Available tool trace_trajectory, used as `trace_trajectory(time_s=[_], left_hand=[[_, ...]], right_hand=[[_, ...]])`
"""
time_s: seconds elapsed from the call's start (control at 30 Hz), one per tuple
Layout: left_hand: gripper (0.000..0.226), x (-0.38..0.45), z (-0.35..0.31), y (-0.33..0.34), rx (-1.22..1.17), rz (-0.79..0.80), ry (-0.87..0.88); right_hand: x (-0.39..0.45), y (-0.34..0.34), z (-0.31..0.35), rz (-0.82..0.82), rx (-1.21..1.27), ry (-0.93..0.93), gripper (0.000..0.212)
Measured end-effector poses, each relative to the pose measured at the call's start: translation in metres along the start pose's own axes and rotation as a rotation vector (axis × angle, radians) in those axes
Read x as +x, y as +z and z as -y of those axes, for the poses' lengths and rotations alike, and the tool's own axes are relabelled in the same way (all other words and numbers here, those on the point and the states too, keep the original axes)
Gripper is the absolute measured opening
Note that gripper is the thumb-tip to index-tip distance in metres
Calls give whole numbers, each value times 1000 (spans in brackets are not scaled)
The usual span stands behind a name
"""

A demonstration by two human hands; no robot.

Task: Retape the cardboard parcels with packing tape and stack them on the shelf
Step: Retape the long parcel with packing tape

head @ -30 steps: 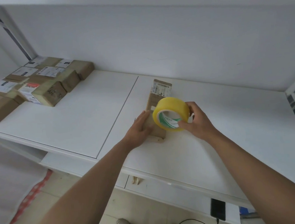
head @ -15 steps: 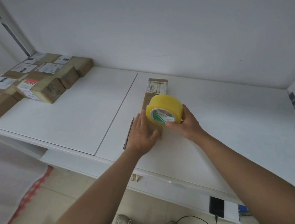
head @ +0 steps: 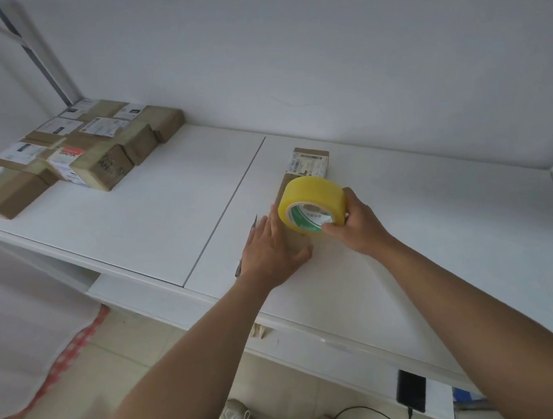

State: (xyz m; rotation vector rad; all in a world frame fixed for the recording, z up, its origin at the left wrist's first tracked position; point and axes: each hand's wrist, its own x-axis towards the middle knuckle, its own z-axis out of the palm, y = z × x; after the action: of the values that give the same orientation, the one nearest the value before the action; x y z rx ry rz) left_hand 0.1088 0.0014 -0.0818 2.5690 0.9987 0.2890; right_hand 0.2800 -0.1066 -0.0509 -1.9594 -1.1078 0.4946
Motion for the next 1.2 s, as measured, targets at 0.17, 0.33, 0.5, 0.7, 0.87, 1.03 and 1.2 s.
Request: trace_trajectory(time_s=[0.17,0.33,0.5,0.7,0.87,1.03,1.2], left_hand=[[105,3,0,3,10,12,-24],[104,3,0,5,77,-9,-12],[104,1,-4,1,132,-6,-11],[104,3,0,3,147,27,-11],[105,3,2,5,149,38,-9],[104,3,1,3,157,42,0],[89,2,2,3,211,66,52]], right_hand=[[-4,15,-5,-49,357,43,56],[-2,6,-9,-5,245,41,49],[-12,-17,-13,-32,67,73,45],[-17,-19,-10,-29,38,88,46],[-18,-23,-4,-11,-46,73,46],[-21,-30,-8,-27,-125,76,46],[-24,-36,-10,-12,-155,86,44]])
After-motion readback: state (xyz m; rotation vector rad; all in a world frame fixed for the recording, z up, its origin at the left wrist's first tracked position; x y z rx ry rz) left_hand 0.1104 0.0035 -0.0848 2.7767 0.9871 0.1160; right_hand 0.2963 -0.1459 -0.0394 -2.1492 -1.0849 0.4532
